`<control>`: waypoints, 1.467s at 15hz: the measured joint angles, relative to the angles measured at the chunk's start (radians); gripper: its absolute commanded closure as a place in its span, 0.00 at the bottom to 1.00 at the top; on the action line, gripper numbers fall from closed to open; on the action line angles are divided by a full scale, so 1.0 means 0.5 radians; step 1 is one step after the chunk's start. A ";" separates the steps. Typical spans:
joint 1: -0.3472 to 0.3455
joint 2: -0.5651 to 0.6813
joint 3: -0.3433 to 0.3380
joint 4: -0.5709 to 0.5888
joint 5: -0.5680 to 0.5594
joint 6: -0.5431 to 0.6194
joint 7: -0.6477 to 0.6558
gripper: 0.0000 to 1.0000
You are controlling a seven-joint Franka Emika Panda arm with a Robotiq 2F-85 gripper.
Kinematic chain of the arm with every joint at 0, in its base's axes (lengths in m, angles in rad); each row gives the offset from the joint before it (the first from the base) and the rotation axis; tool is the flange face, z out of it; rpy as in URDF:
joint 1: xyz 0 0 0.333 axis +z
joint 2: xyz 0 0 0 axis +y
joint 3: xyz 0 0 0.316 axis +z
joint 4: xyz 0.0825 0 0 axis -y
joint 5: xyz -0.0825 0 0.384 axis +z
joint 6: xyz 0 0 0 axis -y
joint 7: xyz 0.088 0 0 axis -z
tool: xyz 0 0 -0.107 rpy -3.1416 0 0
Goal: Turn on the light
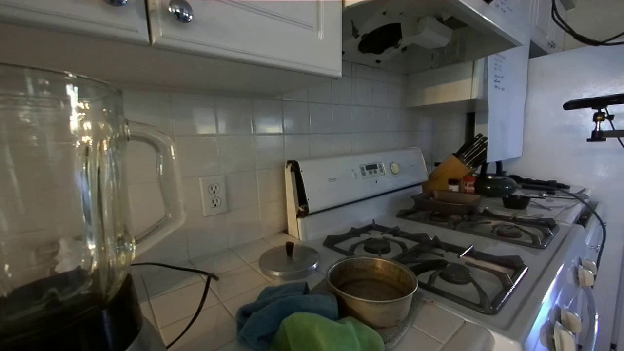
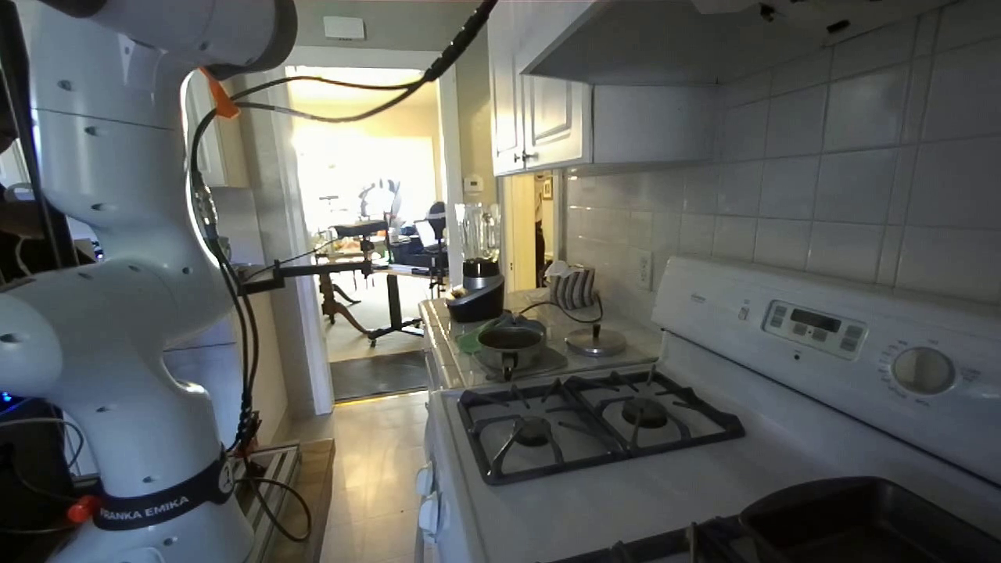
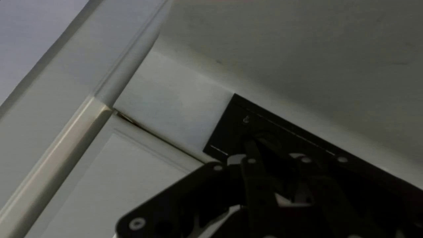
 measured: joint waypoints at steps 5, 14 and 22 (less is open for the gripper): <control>-0.017 0.000 -0.003 0.003 0.000 0.009 0.000 0.35; -0.018 0.006 0.000 0.000 0.000 0.009 -0.072 0.29; -0.017 0.006 0.005 -0.006 0.000 0.008 -0.188 0.33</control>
